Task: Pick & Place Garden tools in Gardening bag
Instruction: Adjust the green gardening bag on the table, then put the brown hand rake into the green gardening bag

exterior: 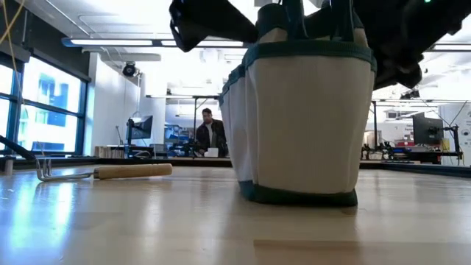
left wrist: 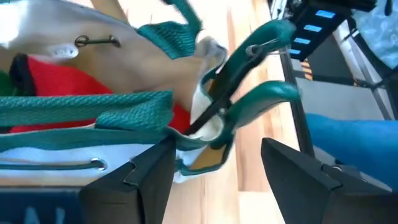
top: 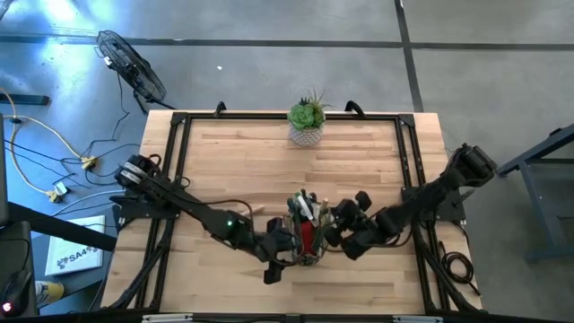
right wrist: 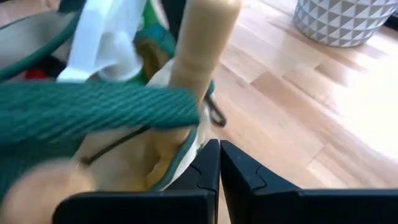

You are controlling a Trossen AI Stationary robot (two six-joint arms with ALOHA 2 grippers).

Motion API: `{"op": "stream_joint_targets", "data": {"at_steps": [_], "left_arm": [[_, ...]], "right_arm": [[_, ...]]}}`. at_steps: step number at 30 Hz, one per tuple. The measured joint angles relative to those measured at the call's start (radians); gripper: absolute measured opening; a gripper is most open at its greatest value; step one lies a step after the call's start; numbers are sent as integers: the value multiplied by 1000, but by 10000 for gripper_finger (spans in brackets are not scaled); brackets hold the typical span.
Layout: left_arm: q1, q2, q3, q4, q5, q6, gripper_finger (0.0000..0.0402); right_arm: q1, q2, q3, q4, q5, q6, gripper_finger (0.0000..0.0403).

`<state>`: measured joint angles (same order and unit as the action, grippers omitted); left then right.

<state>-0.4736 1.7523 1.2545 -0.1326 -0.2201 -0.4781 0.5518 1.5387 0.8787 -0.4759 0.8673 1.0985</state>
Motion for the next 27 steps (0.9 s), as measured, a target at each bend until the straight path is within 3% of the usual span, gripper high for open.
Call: {"op": "stream_joint_targets", "data": {"at_steps": [9, 17, 21, 27], "left_arm": [[2, -5, 0, -55, -35, 30, 230], [2, -22, 0, -89, -34, 82, 230], [2, -54, 0, -167, -55, 82, 230], [2, -115, 2, -339, -86, 82, 230]], "right_arm": [[20, -43, 0, -14, -36, 5, 3], [102, -107, 0, -149, -33, 91, 3], [153, -143, 0, -210, -9, 130, 3], [274, -203, 0, -156, 63, 99, 3]]}}
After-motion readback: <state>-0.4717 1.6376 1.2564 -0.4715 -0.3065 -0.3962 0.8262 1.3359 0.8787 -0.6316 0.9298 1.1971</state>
